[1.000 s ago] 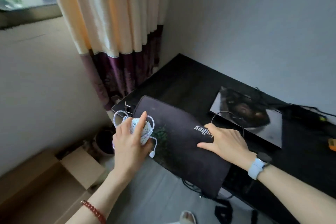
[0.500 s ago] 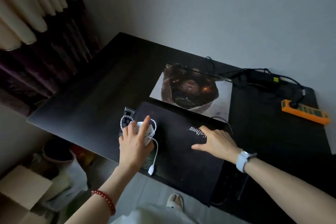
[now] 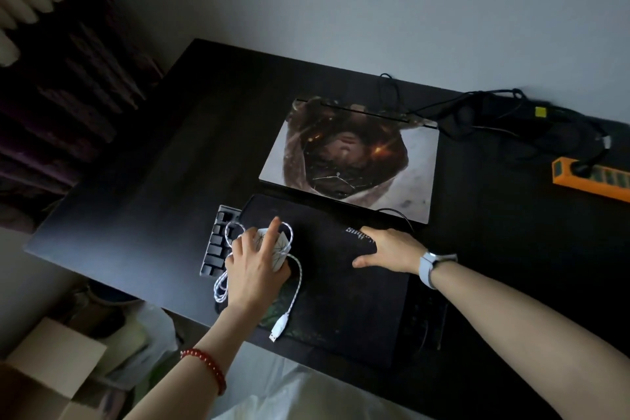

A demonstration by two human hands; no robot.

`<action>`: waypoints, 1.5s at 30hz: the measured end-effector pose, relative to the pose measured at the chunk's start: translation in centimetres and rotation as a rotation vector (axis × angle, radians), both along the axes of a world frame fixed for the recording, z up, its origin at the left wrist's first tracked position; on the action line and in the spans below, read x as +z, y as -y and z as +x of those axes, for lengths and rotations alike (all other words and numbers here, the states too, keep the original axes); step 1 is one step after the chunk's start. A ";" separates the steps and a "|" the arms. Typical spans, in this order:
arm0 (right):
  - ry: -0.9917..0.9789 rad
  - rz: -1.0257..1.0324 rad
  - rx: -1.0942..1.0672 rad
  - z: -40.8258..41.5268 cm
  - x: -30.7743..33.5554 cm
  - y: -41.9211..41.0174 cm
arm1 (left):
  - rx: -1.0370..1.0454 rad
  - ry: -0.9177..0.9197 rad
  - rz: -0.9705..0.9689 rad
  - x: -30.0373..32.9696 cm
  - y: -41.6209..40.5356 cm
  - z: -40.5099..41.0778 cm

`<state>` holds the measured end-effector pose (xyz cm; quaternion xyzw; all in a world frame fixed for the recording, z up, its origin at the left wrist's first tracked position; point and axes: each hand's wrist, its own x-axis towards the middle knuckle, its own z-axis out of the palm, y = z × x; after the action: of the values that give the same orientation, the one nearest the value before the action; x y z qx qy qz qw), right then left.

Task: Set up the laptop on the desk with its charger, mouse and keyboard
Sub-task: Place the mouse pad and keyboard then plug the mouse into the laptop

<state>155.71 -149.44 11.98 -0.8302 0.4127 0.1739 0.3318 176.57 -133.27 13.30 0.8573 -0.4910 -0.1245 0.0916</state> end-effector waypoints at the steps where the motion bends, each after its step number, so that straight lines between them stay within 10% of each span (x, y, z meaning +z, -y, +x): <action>1: -0.007 0.006 0.004 0.2 -0.2 0.2 | -0.002 0.001 0.012 -0.2 0.3 0.0; 29: -0.219 -0.190 -0.072 0.6 0.6 -2.5 | -0.176 -0.085 0.112 -1.9 2.5 0.6; 45: 0.234 -0.382 -0.346 -2.9 7.7 -4.9 | -0.283 -0.106 -0.142 3.1 5.0 -1.6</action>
<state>152.83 -144.52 19.66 -0.8095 0.5325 -0.0632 0.2393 174.98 -138.31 16.44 0.7632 -0.6089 -0.1465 0.1592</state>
